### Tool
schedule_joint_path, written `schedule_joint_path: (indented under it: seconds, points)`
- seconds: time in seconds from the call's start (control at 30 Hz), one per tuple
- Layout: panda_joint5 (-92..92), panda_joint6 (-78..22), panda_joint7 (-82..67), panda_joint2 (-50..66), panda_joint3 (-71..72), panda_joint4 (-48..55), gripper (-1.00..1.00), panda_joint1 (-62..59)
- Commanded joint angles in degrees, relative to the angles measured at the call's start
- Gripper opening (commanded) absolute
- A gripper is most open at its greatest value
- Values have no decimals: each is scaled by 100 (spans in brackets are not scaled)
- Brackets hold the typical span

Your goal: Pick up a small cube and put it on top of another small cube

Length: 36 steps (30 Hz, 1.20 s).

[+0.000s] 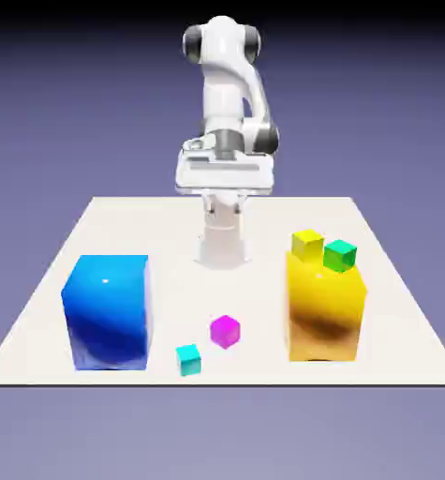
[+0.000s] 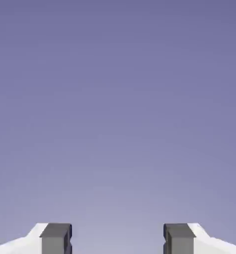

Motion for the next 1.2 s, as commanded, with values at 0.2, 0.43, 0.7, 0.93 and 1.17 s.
schedule_joint_path:
  seconds: [0.2,0.43,0.7,0.93,1.17]
  points:
    - [-380,-1031,-977,1454,-633,471,0,784]
    - [-760,-2061,-1954,2907,-1266,943,0,1568]
    - [-941,-2353,-2664,4314,-1621,1266,0,2008]
    - [-843,-1835,-2720,4836,-1525,1268,-100,1888]
    - [-797,-3331,-2845,3722,-1360,1621,-100,2091]
